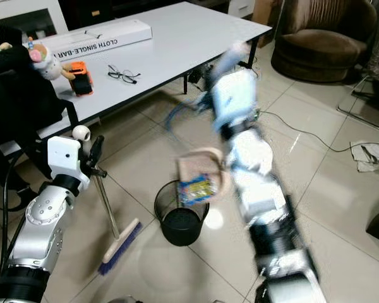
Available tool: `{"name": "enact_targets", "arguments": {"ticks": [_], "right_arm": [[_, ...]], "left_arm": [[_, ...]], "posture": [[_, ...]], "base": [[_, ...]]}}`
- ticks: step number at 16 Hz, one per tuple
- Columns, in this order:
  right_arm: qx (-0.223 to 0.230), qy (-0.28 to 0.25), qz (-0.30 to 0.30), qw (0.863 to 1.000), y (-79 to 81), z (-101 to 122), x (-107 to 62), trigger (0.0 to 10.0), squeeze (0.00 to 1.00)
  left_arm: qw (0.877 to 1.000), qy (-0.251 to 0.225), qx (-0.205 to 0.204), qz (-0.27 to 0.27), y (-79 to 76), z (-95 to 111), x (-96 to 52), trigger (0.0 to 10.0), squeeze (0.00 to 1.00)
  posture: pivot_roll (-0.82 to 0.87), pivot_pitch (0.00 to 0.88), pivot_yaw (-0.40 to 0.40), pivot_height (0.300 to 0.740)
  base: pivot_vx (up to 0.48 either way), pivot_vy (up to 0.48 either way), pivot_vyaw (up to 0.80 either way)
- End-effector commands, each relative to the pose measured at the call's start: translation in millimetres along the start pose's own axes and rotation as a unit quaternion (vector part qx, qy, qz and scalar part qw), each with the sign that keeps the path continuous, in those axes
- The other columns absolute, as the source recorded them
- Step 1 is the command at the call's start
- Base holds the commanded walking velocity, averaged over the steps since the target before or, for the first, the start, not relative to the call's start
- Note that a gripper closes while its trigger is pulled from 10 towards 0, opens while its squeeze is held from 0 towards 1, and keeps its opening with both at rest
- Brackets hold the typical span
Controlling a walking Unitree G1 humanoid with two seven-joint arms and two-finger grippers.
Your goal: Sweep floor
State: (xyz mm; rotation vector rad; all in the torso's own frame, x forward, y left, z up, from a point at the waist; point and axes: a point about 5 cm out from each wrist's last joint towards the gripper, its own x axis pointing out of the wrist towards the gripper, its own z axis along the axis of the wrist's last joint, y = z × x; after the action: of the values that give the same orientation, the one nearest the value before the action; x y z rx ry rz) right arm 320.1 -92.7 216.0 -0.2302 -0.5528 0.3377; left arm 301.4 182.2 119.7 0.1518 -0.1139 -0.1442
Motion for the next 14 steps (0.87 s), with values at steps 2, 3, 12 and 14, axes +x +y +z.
{"name": "enact_targets", "arguments": {"ticks": [2, 3, 12, 14], "right_arm": [[-0.025, -0.045, 0.04, 0.998, 13.2, 9.8, 0.5, 10.0, 0.0], [-0.046, -0.049, 0.078, 0.995, 23.4, 9.0, -1.4, 10.0, 0.0], [-0.154, -0.077, 0.091, 0.981, 20.5, 9.5, -4.3, 10.0, 0.0], [-0.195, -0.054, -0.127, 0.971, -51.2, 21.9, 1.6, 10.0, 0.0]], "left_arm": [[1.0, -0.014, 0.013, -0.01, -0.3, 6.7, 3.6, 10.0, 0.0], [1.0, -0.013, 0.013, -0.01, -0.5, 6.5, 3.9, 10.0, 0.0], [1.0, -0.005, 0.01, -0.019, -3.0, 3.1, 4.2, 10.0, 0.0], [0.998, 0.023, 0.007, -0.057, -9.4, -6.0, -1.5, 10.0, 0.0]], "posture": [[-0.01, 0.0, 0.022, 0.74], [-0.01, 0.0, 0.022, 0.74], [-0.01, 0.0, 0.017, 0.74], [-0.02, 0.0, 0.022, 0.74]], "base": [[0.0, 0.0, 0.0], [0.0, 0.0, 0.0], [0.0, 0.0, 0.0], [0.0, 0.0, 0.0]]}}
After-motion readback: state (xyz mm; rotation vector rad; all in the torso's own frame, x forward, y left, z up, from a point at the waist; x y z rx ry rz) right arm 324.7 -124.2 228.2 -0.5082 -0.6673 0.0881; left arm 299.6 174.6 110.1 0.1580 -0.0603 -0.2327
